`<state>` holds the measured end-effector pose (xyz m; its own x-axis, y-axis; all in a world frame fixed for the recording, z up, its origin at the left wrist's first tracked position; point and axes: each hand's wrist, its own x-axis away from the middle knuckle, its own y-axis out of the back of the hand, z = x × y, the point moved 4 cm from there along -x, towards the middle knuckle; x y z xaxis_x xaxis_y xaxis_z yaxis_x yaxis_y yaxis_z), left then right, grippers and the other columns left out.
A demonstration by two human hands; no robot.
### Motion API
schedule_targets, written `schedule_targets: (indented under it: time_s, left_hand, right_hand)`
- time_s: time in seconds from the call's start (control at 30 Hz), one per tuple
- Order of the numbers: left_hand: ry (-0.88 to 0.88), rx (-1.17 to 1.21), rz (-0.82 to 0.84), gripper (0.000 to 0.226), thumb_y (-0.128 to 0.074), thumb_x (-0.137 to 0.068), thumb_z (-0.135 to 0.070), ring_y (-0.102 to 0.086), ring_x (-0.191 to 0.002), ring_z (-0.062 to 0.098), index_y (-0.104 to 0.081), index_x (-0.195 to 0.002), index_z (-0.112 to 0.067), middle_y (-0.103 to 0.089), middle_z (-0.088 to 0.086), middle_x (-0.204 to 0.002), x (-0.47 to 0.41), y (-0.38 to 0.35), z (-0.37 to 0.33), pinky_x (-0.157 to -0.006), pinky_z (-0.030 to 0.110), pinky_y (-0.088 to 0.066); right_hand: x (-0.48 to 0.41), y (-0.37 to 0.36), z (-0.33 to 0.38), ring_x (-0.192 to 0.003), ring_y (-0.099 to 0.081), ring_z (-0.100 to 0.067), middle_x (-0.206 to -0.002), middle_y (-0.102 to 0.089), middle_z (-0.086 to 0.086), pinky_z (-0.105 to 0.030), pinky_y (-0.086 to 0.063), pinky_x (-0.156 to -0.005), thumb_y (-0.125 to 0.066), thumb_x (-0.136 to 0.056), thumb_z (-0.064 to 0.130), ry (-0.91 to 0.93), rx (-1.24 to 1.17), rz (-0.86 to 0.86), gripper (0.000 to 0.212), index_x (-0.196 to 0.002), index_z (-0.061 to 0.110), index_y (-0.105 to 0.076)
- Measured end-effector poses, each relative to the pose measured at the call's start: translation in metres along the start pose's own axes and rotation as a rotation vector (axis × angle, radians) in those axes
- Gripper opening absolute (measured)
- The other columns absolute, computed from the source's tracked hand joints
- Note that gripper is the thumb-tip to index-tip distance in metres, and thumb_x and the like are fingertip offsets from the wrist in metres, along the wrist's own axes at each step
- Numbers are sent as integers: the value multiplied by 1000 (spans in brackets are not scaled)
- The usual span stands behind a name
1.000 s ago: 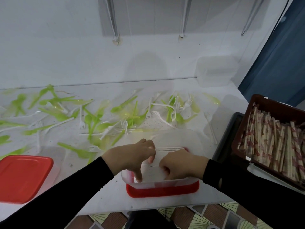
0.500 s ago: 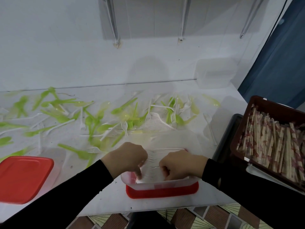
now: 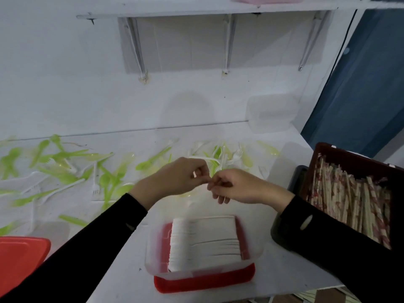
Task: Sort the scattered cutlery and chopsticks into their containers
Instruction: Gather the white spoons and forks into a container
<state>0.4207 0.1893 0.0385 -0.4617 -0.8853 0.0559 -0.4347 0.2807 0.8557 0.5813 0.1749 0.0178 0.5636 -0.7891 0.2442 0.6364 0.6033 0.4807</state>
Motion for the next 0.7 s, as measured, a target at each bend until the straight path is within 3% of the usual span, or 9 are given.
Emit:
schedule_targets:
  time_s: [0.13, 0.3, 0.37, 0.43, 0.57, 0.63, 0.7]
  left_hand:
    - [75, 65, -113, 12, -65, -90, -40, -58, -68, 4, -61, -79, -36, -64, -16, -79, -36, 6, 16, -76, 35, -53]
    - [143, 151, -121, 25, -53, -95, -18, -61, -67, 3, -63, -81, -36, -68, -19, -72, -82, -7, 36, -79, 40, -56]
    - [171, 165, -106, 31, -47, -95, -12, -61, -70, 6, -62, -80, -35, -68, -18, -73, -102, -12, 41, -82, 38, -56]
    - [179, 153, -72, 31, -45, -94, -11, -63, -76, 9, -62, -82, -34, -68, -17, -77, -125, -16, 43, -84, 35, -54]
    - [159, 65, 0, 24, -51, -90, -9, -63, -94, 14, -67, -90, -27, -69, -10, -90, -164, -33, 42, -86, 28, -50]
    - [143, 49, 29, 31, -50, -86, 1, -65, -99, 15, -71, -94, -21, -71, -4, -98, -179, -50, 42, -88, 29, -51]
    - [120, 9, 54, 33, -50, -87, 2, -64, -103, 18, -73, -100, -17, -71, 1, -106, -187, -68, 38, -91, 31, -50]
  right_hand:
    - [-12, 49, -15, -61, -60, -10, -79, -68, 2, -20, -47, -56, -55, -96, 7, -10, -95, -289, 15, -93, 18, -64]
    - [-33, 110, -66, -80, -65, -17, -88, -68, -1, -20, -48, -64, -55, -92, 14, -223, 29, -654, 11, -89, 13, -66]
    - [-38, 131, -83, -86, -63, -21, -89, -67, -3, -28, -50, -70, -53, -91, 19, -302, 116, -824, 16, -88, 8, -65]
    - [-47, 144, -98, -89, -62, -26, -91, -65, -6, -35, -52, -75, -51, -91, 18, -402, 195, -766, 17, -90, 6, -63]
    - [-65, 140, -127, -90, -61, -28, -94, -60, -6, -34, -50, -82, -54, -89, 20, -687, 466, -359, 12, -82, 11, -53]
    - [-70, 137, -136, -87, -60, -26, -87, -57, -2, -38, -50, -89, -59, -87, 23, -749, 529, -269, 14, -79, 15, -50]
    - [-71, 132, -137, -86, -63, -26, -81, -56, -1, -35, -52, -83, -67, -85, 23, -754, 586, -218, 16, -79, 15, -53]
